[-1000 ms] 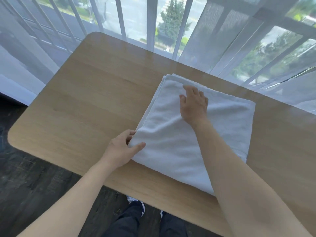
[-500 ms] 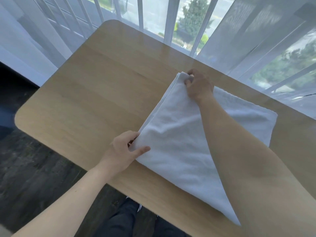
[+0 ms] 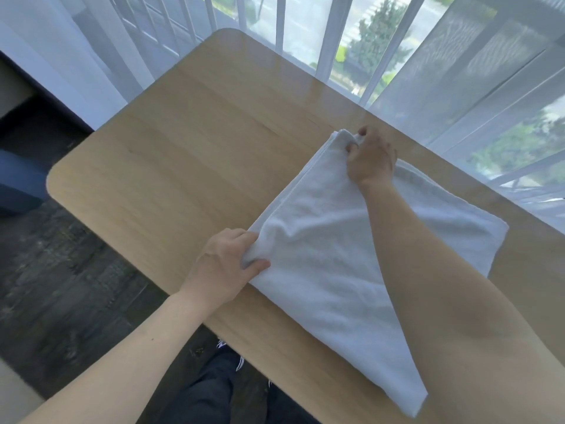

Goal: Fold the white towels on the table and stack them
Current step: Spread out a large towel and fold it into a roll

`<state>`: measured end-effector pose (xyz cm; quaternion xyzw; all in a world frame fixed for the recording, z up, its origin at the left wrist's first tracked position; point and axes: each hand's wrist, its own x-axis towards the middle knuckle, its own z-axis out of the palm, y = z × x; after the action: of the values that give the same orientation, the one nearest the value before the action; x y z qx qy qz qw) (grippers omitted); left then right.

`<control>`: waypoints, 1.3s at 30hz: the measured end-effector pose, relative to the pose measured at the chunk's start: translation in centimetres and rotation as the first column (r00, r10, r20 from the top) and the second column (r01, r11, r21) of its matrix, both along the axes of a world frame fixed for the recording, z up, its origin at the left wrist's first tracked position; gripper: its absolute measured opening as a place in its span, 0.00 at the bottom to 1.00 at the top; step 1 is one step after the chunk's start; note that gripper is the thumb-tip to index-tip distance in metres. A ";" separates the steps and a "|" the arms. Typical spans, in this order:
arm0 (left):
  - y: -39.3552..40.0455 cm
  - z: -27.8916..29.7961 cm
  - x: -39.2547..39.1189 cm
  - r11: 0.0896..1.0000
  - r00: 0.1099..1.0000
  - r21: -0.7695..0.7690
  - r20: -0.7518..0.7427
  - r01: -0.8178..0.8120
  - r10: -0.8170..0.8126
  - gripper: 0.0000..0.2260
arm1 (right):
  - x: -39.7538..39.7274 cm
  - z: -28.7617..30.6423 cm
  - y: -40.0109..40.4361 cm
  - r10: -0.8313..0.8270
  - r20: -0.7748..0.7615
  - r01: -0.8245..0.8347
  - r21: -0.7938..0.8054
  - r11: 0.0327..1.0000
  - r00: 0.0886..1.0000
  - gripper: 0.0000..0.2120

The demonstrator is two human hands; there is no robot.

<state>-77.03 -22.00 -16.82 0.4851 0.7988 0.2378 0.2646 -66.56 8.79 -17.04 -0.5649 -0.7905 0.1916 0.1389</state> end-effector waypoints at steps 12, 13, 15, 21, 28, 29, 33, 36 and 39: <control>1.4 2.3 -2.5 0.974 0.938 -0.224 0.335 -0.013 0.090 0.20 | 1.2 1.3 1.9 0.033 -0.238 -0.073 -0.162 0.984 0.971 0.15; 1.2 2.2 -2.6 0.974 0.946 -0.223 0.309 -0.032 0.102 0.19 | 1.2 1.1 2.0 0.040 -0.238 -0.081 -0.165 0.983 0.970 0.16; 0.8 1.5 -2.2 0.967 0.940 -0.245 0.307 -0.072 0.147 0.20 | 1.0 0.9 2.1 0.064 -0.209 -0.102 -0.176 0.979 0.976 0.17; -0.4 -0.5 0.0 0.925 0.897 -0.155 0.232 -0.347 0.376 0.29 | -1.1 -0.7 1.9 0.156 0.081 -0.149 -0.086 0.985 0.984 0.19; -0.1 -1.4 1.9 0.818 0.819 -0.180 0.087 -0.546 0.567 0.21 | 1.0 -0.3 0.5 -0.048 0.125 0.047 0.008 0.999 0.991 0.21; -0.2 -1.3 2.1 0.808 0.809 -0.168 0.079 -0.565 0.582 0.20 | 2.0 -0.2 -0.5 -0.036 0.103 0.030 0.058 0.998 0.994 0.21; 0.0 -0.3 4.4 0.823 0.822 0.035 -0.037 -0.567 0.568 0.29 | 6.4 -0.6 -6.3 0.128 0.104 -0.138 0.095 0.986 0.986 0.22; 0.2 0.5 8.7 0.870 0.872 0.167 -0.082 -0.464 0.482 0.29 | 7.7 -1.6 -7.0 0.242 0.289 -0.231 -0.071 0.970 0.926 0.26; -0.8 0.4 14.1 0.828 0.831 0.104 0.163 -0.551 0.532 0.28 | 6.7 -1.3 -4.4 0.273 0.259 -0.234 -0.175 0.957 0.926 0.26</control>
<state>-62.93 -22.77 -16.43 0.2403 0.8654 0.3914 0.2005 -59.89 4.38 -18.39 -0.4875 -0.8531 0.1812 -0.0406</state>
